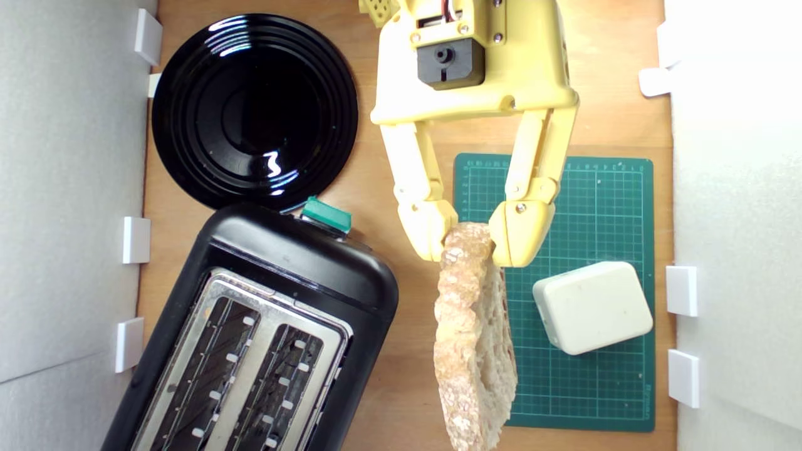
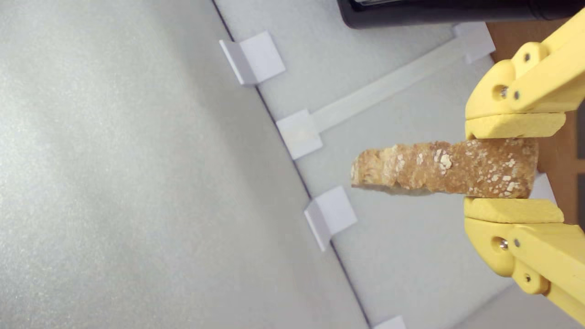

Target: Pick bread and place in toaster

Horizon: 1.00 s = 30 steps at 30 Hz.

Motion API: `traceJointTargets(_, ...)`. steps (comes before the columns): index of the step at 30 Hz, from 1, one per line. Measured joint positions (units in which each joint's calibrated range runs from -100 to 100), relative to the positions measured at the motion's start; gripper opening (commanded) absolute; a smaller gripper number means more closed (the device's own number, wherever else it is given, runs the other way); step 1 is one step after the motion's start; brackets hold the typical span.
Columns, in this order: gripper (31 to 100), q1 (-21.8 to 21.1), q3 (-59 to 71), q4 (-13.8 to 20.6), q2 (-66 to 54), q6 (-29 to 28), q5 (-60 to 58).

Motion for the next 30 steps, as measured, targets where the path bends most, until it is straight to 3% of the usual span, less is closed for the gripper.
traceJointTargets(8,56.7,3.6,-18.3,0.6,3.4,8.9,15.8)
traceJointTargets(19,56.7,9.8,-36.7,0.4,8.9,17.7,27.2)
traceJointTargets(30,57.2,18.9,-45.3,0.0,16.1,22.9,29.4)
